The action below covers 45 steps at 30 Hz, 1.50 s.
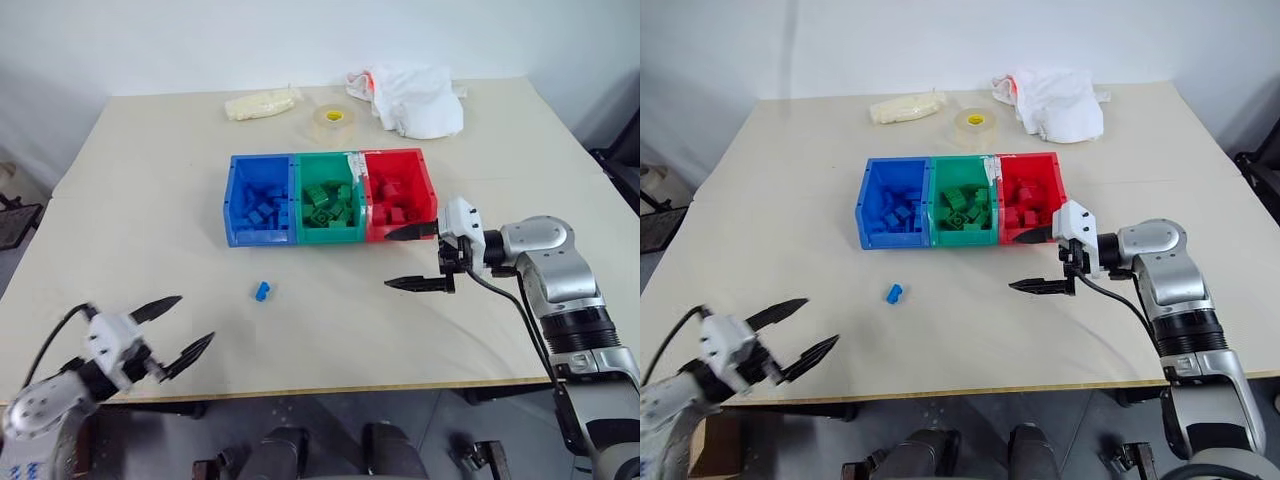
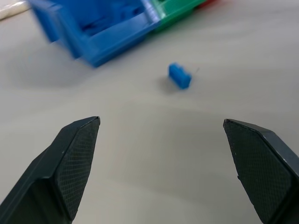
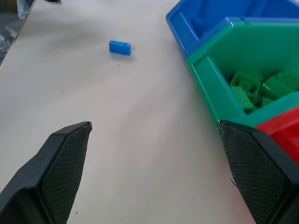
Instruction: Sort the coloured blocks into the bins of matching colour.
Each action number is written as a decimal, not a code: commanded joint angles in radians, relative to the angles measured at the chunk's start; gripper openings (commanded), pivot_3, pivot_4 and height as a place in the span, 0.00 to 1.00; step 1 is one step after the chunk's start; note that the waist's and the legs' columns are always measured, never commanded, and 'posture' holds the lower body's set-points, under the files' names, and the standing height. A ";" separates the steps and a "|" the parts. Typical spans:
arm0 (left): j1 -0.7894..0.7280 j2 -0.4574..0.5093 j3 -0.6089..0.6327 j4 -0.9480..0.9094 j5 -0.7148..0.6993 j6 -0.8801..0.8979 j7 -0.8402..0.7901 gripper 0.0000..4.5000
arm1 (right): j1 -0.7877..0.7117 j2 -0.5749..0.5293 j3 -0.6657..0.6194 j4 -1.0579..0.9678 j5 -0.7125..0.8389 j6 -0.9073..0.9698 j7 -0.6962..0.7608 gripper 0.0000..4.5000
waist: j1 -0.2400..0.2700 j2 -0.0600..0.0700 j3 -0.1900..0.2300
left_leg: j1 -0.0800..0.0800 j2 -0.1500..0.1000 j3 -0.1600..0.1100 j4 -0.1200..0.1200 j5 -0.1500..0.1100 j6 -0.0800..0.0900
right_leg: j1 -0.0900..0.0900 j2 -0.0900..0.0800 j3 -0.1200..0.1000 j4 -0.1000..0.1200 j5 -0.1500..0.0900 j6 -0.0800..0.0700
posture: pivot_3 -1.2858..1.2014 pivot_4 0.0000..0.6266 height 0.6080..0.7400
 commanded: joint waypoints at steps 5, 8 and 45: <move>-0.222 -0.034 -0.175 0.135 0.144 0.049 0.077 1.00 | 0.051 -0.011 -0.043 -0.135 0.041 0.041 -0.059 1.00 | -0.014 0.000 0.000 | 0.000 0.000 0.002 -0.002 0.000 0.000 | -0.002 0.001 -0.002 0.001 0.000 0.001 | 0.52 0.24 1.00; -0.276 -0.015 -0.236 0.207 0.195 0.063 0.054 1.00 | 0.089 -0.023 -0.060 -0.180 0.048 0.059 -0.086 1.00 | -0.018 -0.001 0.000 | 0.000 0.001 0.002 -0.003 -0.001 0.000 | -0.003 0.001 -0.002 0.001 0.000 0.001 | 0.52 0.24 1.00; -0.998 -0.128 -0.261 0.801 0.301 -0.086 0.203 0.72 | 0.213 -0.066 -0.138 -0.326 0.084 0.105 -0.248 1.00 | -0.019 -0.014 0.008 | -0.001 -0.001 0.003 0.001 0.000 0.001 | -0.004 0.000 -0.003 0.008 0.002 0.003 | 0.52 0.24 1.00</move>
